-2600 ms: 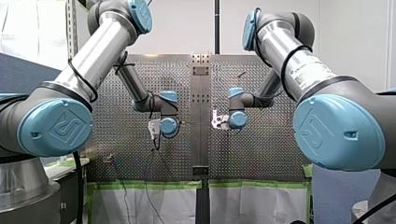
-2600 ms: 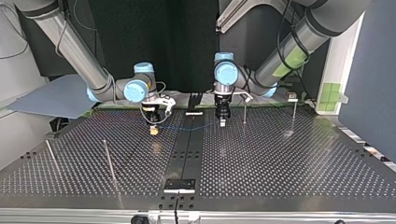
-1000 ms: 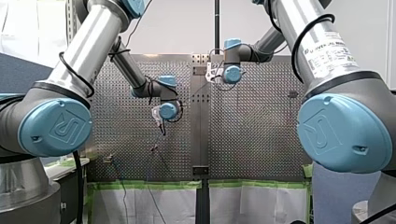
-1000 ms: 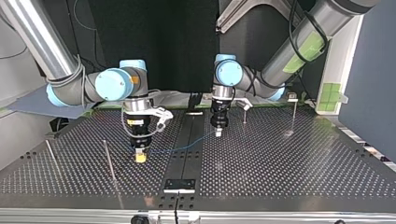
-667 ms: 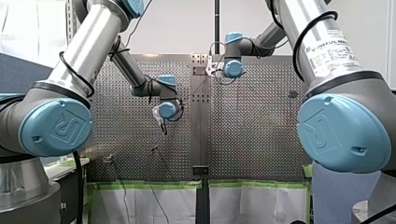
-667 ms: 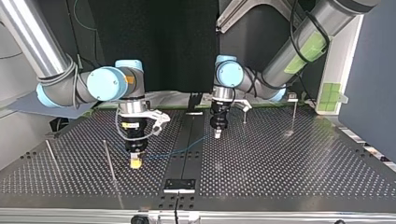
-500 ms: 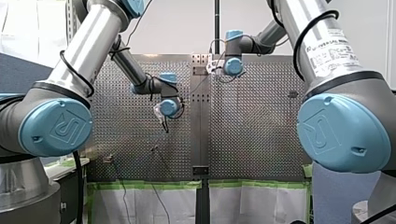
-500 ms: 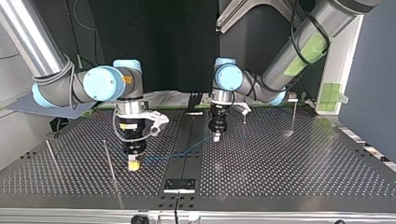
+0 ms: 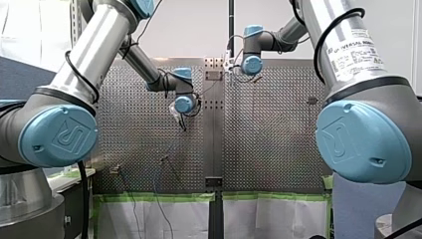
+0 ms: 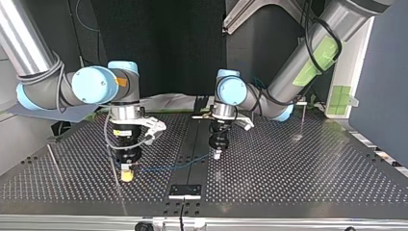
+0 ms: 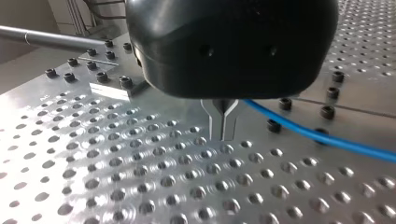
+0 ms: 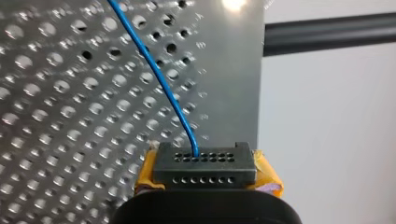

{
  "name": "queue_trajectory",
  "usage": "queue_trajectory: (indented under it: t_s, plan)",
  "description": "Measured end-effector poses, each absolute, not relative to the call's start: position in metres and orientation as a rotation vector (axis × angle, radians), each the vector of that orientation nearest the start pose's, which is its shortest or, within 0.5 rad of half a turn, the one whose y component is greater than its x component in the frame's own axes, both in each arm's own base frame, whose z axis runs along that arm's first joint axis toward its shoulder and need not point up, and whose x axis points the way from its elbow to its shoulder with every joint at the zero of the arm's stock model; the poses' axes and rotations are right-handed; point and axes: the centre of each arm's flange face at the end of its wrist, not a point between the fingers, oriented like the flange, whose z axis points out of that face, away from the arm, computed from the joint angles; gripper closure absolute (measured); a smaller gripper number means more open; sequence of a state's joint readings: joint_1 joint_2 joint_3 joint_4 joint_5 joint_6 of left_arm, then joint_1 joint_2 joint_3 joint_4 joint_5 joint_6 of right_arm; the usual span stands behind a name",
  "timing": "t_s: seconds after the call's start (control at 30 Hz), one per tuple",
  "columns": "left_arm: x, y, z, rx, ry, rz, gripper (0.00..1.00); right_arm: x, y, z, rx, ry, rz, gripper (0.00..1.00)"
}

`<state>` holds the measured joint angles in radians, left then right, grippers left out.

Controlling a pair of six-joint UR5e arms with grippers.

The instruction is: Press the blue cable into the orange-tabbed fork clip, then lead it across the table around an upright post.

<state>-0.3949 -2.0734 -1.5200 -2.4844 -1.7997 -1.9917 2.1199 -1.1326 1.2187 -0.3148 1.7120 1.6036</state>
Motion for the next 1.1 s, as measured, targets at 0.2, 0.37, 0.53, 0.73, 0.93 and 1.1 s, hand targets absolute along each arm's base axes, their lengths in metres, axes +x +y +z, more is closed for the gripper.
queue_trajectory:
  t_s: [0.2,0.37,0.53,0.73,0.93,1.1]
  plan:
    - [0.583,-0.372,0.306,-0.203,1.358,-0.557,1.00,0.445,-0.530,0.458,1.239,-0.911,1.684,1.00]
    - [0.587,-0.380,0.324,-0.196,1.328,-0.588,1.00,0.433,-0.534,0.467,1.219,-0.918,1.677,1.00]
    - [0.589,-0.388,0.335,-0.187,1.310,-0.622,1.00,0.423,-0.540,0.469,1.209,-0.930,1.662,1.00]
    - [0.591,-0.394,0.348,-0.181,1.294,-0.658,1.00,0.410,-0.548,0.469,1.204,-0.946,1.633,1.00]
    - [0.592,-0.397,0.352,-0.180,1.290,-0.691,1.00,0.397,-0.556,0.469,1.193,-0.959,1.611,1.00]
    - [0.592,-0.398,0.353,-0.178,1.292,-0.720,1.00,0.389,-0.561,0.468,1.188,-0.969,1.595,1.00]
